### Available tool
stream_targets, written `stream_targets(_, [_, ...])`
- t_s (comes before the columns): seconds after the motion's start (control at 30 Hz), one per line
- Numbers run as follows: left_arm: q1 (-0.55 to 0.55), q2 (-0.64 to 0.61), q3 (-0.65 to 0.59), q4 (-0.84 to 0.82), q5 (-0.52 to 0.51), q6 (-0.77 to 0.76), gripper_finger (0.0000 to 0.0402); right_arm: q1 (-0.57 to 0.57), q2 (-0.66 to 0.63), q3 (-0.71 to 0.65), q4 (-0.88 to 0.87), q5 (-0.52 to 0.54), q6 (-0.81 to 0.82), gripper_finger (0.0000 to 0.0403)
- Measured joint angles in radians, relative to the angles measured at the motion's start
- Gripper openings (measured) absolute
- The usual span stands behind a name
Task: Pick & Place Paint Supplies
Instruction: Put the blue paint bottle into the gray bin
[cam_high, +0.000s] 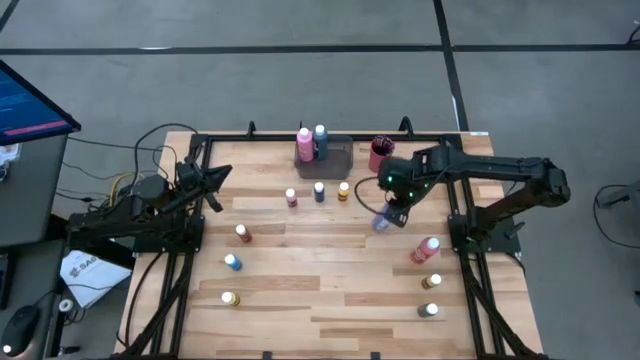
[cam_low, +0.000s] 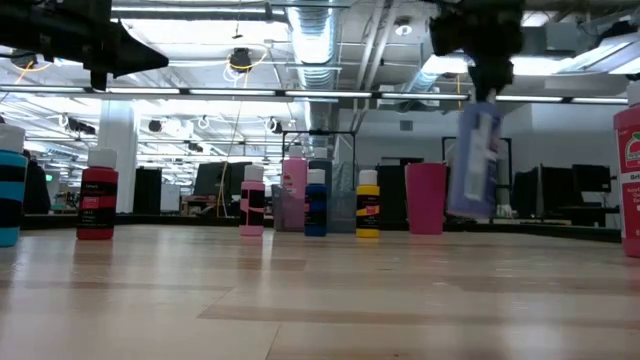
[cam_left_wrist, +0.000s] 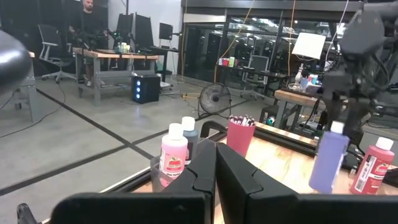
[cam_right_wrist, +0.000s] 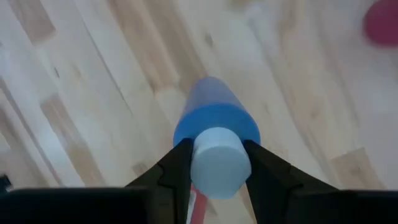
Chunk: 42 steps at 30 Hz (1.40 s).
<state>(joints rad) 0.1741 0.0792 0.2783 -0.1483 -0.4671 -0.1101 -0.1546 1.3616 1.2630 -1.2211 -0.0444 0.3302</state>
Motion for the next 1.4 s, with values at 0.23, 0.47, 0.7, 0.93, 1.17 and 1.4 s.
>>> stream_targets(0.23, [0.0,0.0,0.0,0.0,0.0,0.0,0.0002,-0.097,0.078,0.224,-0.046,0.004,-0.037,0.0113])
stream_targets(0.47, [0.0,0.0,0.0,0.0,0.0,0.0,0.0002,-0.204,0.281,0.548,-0.124,0.005,-0.181,0.0113])
stream_targets(0.7, [0.0,0.0,0.0,0.0,0.0,0.0,0.0002,-0.296,0.53,0.911,-0.193,0.004,-0.343,0.0113])
stream_targets(0.93, [0.0,0.0,0.0,0.0,0.0,0.0,0.0002,-0.379,0.706,1.075,-0.185,0.025,-0.394,0.0113])
stream_targets(1.17, [0.0,0.0,0.0,-0.001,0.0,0.0,0.0002,-0.431,0.794,1.071,-0.219,0.053,-0.439,0.0113])
stream_targets(1.4, [0.0,0.0,0.0,-0.001,0.0,0.0,0.0002,-0.436,0.863,1.072,-0.173,0.053,-0.463,0.0113])
